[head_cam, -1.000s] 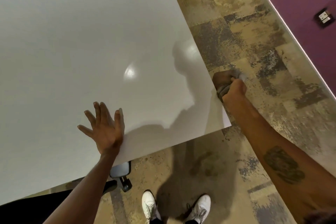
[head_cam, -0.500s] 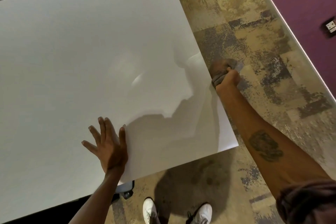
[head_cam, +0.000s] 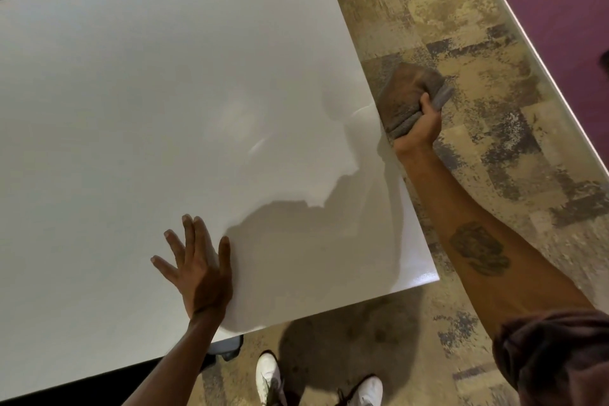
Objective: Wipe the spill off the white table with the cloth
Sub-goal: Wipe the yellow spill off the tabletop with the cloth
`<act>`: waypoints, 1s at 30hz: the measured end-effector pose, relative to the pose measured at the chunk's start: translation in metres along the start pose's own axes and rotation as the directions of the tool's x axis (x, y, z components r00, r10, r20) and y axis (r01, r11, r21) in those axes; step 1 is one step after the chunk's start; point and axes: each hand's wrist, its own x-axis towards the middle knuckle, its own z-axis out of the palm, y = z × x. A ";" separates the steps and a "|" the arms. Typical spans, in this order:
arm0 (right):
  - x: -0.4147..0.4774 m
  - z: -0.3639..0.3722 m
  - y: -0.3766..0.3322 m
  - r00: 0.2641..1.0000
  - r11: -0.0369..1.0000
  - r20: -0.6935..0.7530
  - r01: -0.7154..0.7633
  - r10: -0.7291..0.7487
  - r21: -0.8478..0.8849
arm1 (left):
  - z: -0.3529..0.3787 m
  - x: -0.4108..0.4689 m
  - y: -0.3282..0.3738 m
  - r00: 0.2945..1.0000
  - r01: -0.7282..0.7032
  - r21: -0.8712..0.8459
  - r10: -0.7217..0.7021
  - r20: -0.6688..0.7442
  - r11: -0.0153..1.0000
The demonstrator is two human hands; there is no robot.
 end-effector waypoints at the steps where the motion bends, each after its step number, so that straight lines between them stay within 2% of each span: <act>1: -0.001 0.004 -0.006 0.999 1.000 0.029 0.024 -0.023 -0.020 | 0.000 0.000 -0.001 1.000 0.003 -0.008 -0.003 0.003 1.000; 3: -0.005 0.017 -0.022 0.987 0.984 0.103 0.131 -0.119 -0.121 | 0.001 0.001 -0.004 1.000 0.006 -0.029 -0.006 0.008 1.000; 4: -0.006 0.024 -0.031 0.968 0.945 0.161 0.225 -0.190 -0.238 | 0.003 0.001 -0.005 1.000 0.005 -0.037 -0.005 0.011 0.999; 5: -0.007 0.033 -0.038 0.937 0.853 0.238 0.336 -0.258 -0.399 | 0.004 0.001 -0.005 1.000 0.003 -0.039 -0.002 0.013 0.999; 6: -0.008 0.041 -0.044 0.895 0.707 0.339 0.439 -0.290 -0.555 | 0.005 0.001 -0.006 1.000 0.003 -0.039 -0.002 0.014 0.999; 8: -0.009 0.054 -0.046 0.820 0.371 0.534 0.571 -0.208 -0.733 | 0.006 0.001 -0.007 1.000 0.005 -0.046 -0.004 0.016 0.999; 10: -0.012 0.057 -0.036 0.779 0.089 0.627 0.625 -0.014 -0.775 | 0.005 0.001 -0.006 1.000 0.000 -0.048 0.000 0.002 0.999; 12: -0.013 0.048 -0.014 0.767 -0.078 0.622 0.638 0.159 -0.767 | 0.004 0.001 -0.006 0.999 -0.023 -0.032 0.022 -0.032 0.999; 14: -0.017 0.036 0.004 0.758 -0.180 0.618 0.651 0.208 -0.737 | 0.005 0.000 -0.006 0.997 -0.044 -0.005 0.044 -0.062 0.999; 15: -0.018 0.033 0.007 0.756 -0.195 0.624 0.654 0.198 -0.731 | 0.006 0.001 -0.007 0.997 -0.046 0.003 0.046 -0.069 0.999; 20: -0.020 0.028 -0.002 0.754 -0.133 0.629 0.655 0.190 -0.744 | 0.011 0.001 -0.012 0.996 -0.054 0.015 0.054 -0.073 0.998; 25: -0.056 0.003 0.015 0.769 -0.119 0.621 0.638 0.154 -0.761 | 0.010 0.003 -0.011 0.996 -0.034 -0.018 0.033 -0.078 0.999; 27: -0.076 -0.007 0.033 0.801 -0.114 0.594 0.599 0.079 -0.793 | 0.008 0.003 -0.010 0.998 -0.027 -0.021 0.026 -0.062 0.999; 30: -0.106 -0.011 0.070 0.849 -0.053 0.514 0.512 -0.124 -0.857 | 0.006 0.002 -0.012 0.999 -0.028 -0.046 0.026 -0.035 0.999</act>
